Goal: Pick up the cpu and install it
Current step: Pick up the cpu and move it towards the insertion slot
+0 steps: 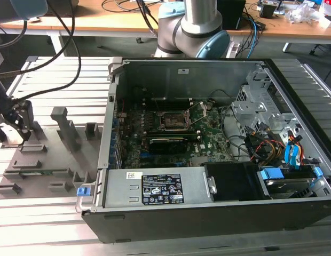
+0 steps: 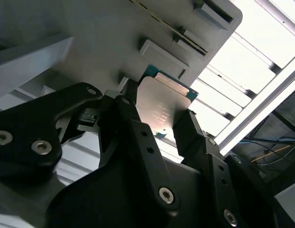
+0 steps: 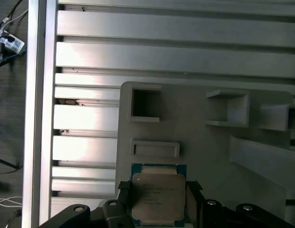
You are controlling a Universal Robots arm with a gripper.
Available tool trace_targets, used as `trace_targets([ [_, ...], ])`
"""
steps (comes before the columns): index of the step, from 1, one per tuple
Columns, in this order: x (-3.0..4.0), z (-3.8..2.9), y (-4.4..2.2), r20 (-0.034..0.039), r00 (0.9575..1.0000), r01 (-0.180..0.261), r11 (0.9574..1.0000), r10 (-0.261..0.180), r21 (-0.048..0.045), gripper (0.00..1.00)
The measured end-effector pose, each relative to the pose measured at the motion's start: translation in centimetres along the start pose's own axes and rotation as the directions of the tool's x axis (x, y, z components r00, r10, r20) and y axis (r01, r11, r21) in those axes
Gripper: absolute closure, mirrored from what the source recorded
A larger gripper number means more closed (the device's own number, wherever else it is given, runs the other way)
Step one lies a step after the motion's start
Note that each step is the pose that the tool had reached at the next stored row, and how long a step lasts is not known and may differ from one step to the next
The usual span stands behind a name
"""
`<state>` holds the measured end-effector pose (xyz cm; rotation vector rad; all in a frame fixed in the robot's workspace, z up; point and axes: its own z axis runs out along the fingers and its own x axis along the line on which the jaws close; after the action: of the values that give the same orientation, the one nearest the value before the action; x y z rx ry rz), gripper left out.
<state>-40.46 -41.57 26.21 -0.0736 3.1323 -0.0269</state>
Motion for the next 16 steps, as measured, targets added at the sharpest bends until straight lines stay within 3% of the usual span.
trace_targets([
  [16,-0.03,-3.05,-0.05,0.0001,1.0,0.0,1.0,0.0,-0.0024,0.45],
])
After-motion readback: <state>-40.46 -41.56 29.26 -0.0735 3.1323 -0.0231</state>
